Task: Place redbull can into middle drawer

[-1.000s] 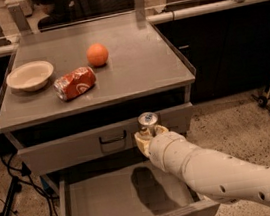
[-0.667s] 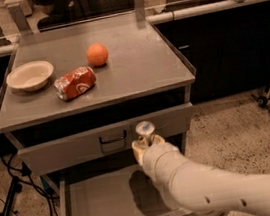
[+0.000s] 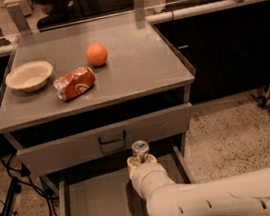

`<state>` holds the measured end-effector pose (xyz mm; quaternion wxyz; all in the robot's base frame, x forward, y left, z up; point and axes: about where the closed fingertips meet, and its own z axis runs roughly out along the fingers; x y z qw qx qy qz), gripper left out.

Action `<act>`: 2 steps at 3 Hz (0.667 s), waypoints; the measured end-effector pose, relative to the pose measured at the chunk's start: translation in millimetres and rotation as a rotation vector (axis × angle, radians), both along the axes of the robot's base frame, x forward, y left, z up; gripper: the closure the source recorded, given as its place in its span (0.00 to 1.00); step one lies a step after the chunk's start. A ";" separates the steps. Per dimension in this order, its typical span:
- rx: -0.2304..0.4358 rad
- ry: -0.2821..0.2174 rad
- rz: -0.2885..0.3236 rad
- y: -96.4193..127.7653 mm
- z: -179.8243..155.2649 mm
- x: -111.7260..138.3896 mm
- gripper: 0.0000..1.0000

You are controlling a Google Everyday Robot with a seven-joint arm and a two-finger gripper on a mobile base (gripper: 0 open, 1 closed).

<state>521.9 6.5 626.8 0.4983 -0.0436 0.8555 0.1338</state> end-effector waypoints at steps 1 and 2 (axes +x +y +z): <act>-0.009 -0.021 -0.042 -9.9 0.3 6.0 1.00; 0.034 0.048 -0.075 -3.6 -58.6 9.2 1.00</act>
Offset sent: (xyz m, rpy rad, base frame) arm -0.0011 0.0038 -0.0703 0.0423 0.0938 -0.0773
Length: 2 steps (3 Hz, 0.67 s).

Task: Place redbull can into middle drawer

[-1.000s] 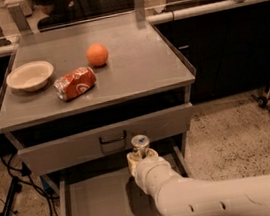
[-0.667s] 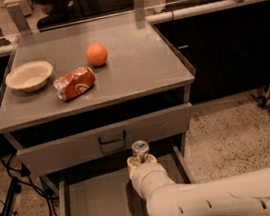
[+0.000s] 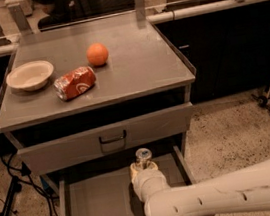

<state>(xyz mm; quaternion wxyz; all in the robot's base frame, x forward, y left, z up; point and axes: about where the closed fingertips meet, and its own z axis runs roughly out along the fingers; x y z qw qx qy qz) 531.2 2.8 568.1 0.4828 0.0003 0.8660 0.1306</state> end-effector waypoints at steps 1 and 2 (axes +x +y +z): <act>0.003 0.006 0.001 0.6 -3.8 -0.9 1.00; 0.014 0.033 0.010 1.5 -5.9 -2.3 1.00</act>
Offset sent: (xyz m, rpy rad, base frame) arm -0.0051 0.0027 -0.0088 0.0309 0.0707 0.0239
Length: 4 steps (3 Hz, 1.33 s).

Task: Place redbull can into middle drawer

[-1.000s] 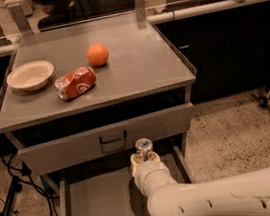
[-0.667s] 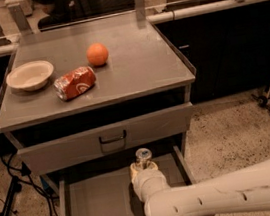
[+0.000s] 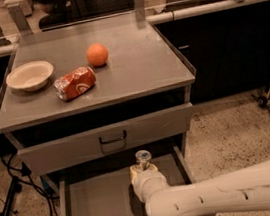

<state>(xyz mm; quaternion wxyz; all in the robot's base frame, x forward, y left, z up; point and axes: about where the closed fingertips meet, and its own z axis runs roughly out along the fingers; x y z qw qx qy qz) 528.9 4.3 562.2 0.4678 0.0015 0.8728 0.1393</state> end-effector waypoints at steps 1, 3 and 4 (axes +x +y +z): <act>0.059 0.113 0.072 16.3 -11.2 -5.5 1.00; 0.085 0.199 0.205 44.1 -22.6 -27.4 1.00; 0.072 0.247 0.221 49.3 -39.4 -23.6 1.00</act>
Offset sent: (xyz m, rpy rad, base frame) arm -0.0468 0.0634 -0.0319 0.0929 0.2745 0.3197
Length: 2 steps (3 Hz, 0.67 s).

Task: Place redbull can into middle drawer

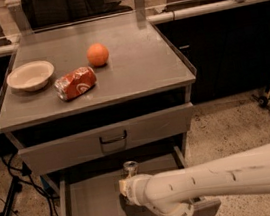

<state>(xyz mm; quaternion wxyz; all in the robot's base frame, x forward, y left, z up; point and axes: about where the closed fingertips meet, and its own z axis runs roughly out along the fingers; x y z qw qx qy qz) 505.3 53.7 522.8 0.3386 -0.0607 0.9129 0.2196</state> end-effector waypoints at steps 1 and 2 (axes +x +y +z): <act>-0.036 0.058 0.033 4.6 -23.9 9.0 1.00; -0.058 0.093 0.052 9.6 -42.4 12.8 1.00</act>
Offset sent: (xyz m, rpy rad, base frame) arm 0.0176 0.0140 -0.0634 -0.0845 0.1316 0.0712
